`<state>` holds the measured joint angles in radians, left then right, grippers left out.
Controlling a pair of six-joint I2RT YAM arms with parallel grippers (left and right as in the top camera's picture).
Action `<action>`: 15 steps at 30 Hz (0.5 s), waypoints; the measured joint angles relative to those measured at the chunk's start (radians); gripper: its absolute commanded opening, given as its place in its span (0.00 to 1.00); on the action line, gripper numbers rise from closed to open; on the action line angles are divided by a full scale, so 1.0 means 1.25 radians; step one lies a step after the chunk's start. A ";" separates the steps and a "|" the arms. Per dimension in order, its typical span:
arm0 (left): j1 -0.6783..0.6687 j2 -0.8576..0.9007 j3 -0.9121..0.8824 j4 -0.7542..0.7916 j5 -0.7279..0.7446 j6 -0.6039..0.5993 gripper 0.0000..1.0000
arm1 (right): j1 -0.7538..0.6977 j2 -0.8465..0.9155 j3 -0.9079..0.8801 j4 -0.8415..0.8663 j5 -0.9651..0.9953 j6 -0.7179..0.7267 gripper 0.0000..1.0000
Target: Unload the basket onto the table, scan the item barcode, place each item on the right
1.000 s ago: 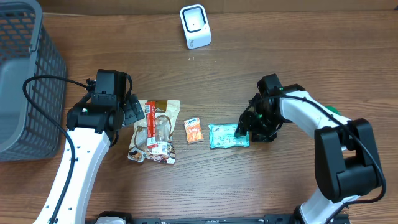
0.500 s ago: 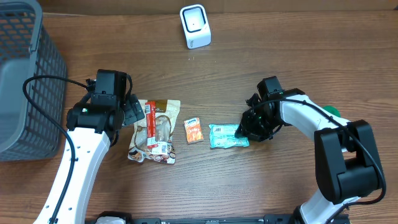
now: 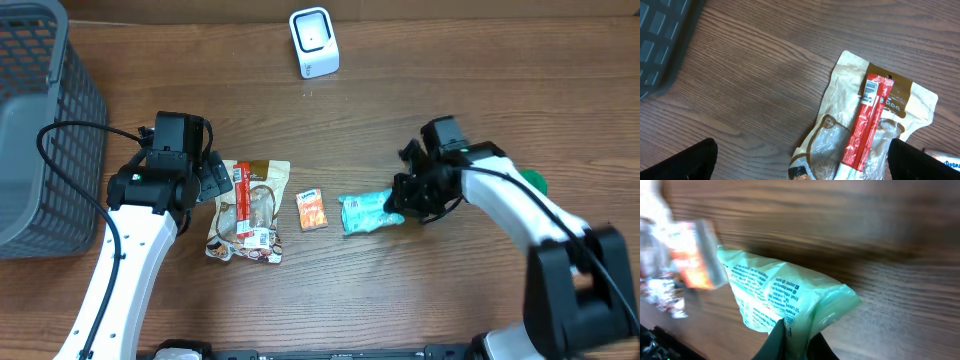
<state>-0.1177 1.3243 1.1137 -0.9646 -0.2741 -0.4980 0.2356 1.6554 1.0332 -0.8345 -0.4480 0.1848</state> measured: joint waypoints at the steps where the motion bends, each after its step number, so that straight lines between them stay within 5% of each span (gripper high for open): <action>1: 0.000 0.000 0.000 0.000 0.000 0.000 1.00 | 0.000 -0.024 0.000 0.001 0.002 -0.002 0.04; 15: 0.000 0.000 0.000 0.000 0.000 0.000 1.00 | 0.000 -0.110 0.001 0.032 0.002 -0.017 0.04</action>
<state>-0.1177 1.3243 1.1137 -0.9646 -0.2741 -0.4980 0.2352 1.5177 1.0340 -0.7948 -0.4458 0.1635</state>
